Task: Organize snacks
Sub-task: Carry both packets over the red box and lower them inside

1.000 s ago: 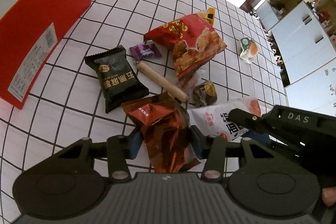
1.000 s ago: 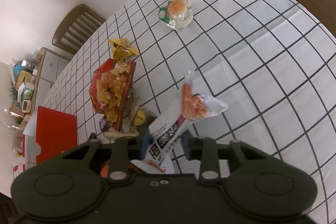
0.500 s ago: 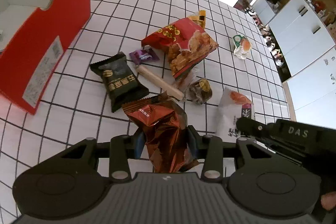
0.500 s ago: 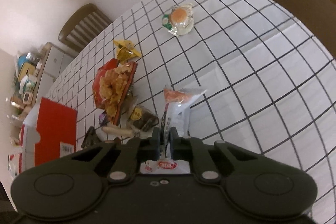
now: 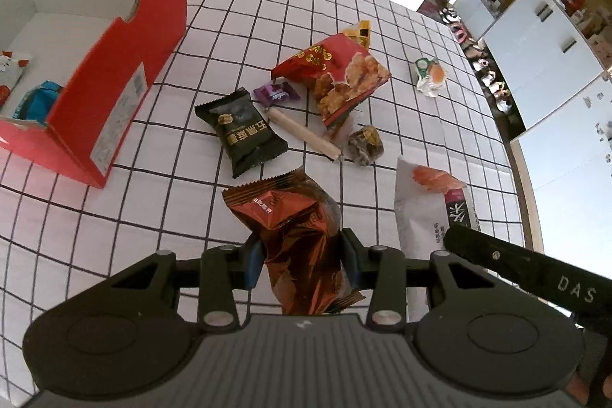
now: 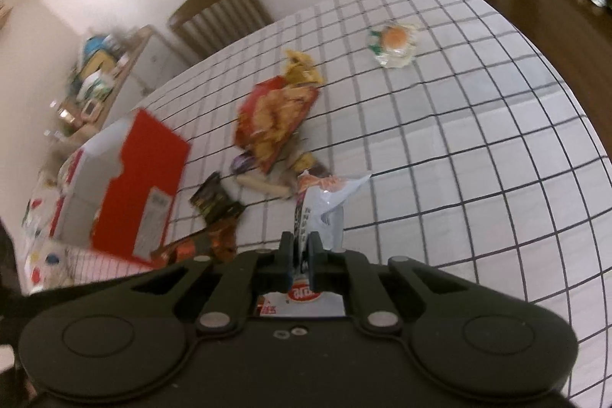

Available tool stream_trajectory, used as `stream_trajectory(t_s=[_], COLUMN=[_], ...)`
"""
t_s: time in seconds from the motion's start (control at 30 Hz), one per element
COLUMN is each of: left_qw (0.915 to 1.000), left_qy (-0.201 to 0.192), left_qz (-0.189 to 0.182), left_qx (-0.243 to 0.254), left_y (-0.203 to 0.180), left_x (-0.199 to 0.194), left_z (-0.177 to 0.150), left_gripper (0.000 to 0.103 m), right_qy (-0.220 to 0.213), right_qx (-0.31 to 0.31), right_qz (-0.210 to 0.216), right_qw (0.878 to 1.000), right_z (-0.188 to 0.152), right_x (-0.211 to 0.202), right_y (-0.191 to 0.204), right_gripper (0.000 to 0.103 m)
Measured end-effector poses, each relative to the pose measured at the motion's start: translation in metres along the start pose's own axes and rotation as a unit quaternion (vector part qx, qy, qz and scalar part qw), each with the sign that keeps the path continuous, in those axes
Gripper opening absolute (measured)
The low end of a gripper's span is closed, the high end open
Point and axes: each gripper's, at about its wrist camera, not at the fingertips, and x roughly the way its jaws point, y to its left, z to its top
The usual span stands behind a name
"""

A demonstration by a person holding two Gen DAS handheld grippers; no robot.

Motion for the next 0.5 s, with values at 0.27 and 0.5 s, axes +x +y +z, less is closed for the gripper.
stream_trajectory(t_s=[0.27,0.5], left_qw=[0.9996,0.9985], left_qy=[-0.015,-0.032], left_qz=[-0.003,-0.007], left_qx=[0.022,0.043], left_y=[0.005,0.019], left_x=[-0.034,-0.068], left_z=[-0.005,-0.001], left_gripper=[0.041,0.041], right_qy=[-0.002,-0.016], right_qx=[-0.051,-0.083], right_qz=[0.022,0.033], right_qw=[0.998,0.996], right_z=[-0.008,-0.009], right_x=[-0.028,-0.047], right_y=[0.027,0.05], right_gripper=[0.005,0.005])
